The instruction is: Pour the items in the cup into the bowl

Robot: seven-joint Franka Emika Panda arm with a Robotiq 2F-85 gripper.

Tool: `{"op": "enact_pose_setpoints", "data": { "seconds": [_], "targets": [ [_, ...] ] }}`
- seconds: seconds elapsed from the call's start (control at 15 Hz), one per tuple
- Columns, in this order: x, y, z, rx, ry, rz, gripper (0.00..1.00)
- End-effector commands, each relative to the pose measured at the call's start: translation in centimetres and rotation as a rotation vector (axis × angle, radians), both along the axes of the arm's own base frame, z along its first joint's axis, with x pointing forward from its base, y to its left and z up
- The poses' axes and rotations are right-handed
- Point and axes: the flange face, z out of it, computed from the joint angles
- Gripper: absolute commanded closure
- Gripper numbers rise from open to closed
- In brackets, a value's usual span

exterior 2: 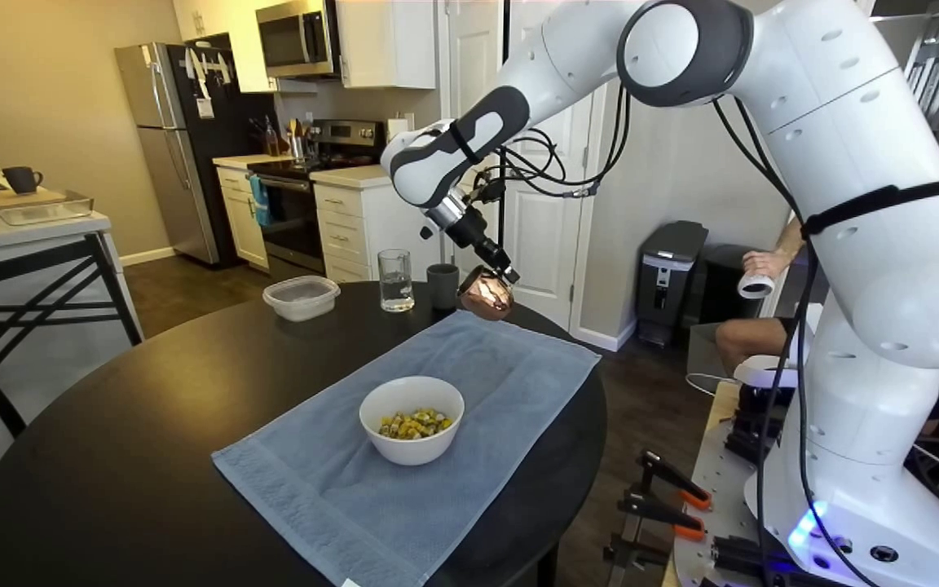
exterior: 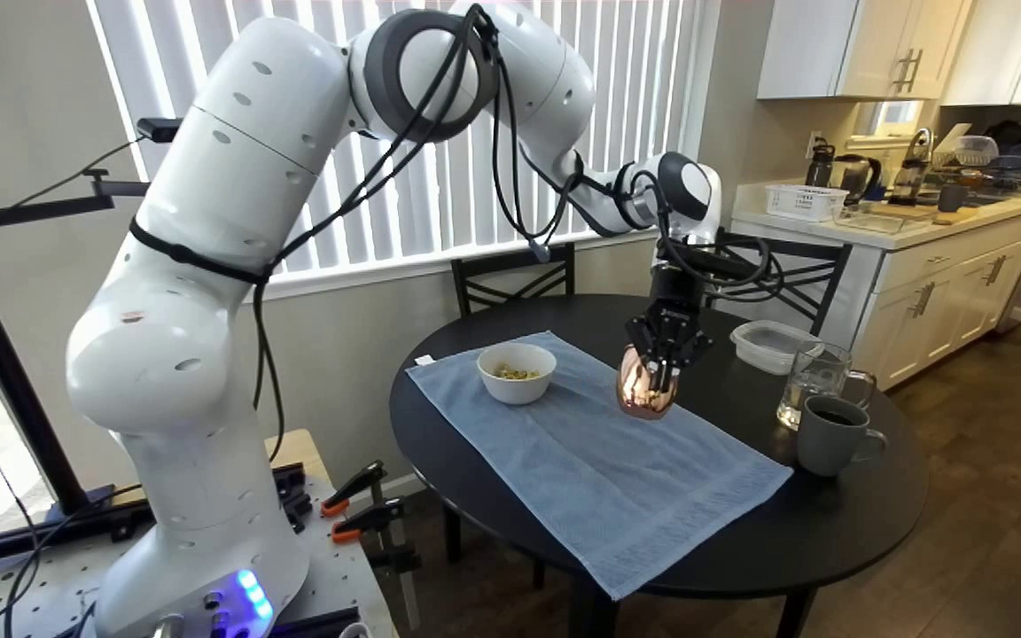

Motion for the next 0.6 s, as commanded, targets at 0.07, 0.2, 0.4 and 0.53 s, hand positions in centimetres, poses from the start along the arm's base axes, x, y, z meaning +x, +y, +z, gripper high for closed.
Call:
{"op": "enact_pose_setpoints", "data": {
  "seconds": [0.07,0.2,0.4,0.53],
  "targets": [
    [2.3,1.1,0.6,0.033,-0.248,-0.04,0.97],
    [2.3,1.8,0.2,0.112,-0.301,-0.107,0.97],
    [1.3,3.9,-0.2,0.252,-0.345,-0.187,0.97],
    [0.1,5.8,-0.9,0.349,-0.372,-0.226,0.97]
  ]
}}
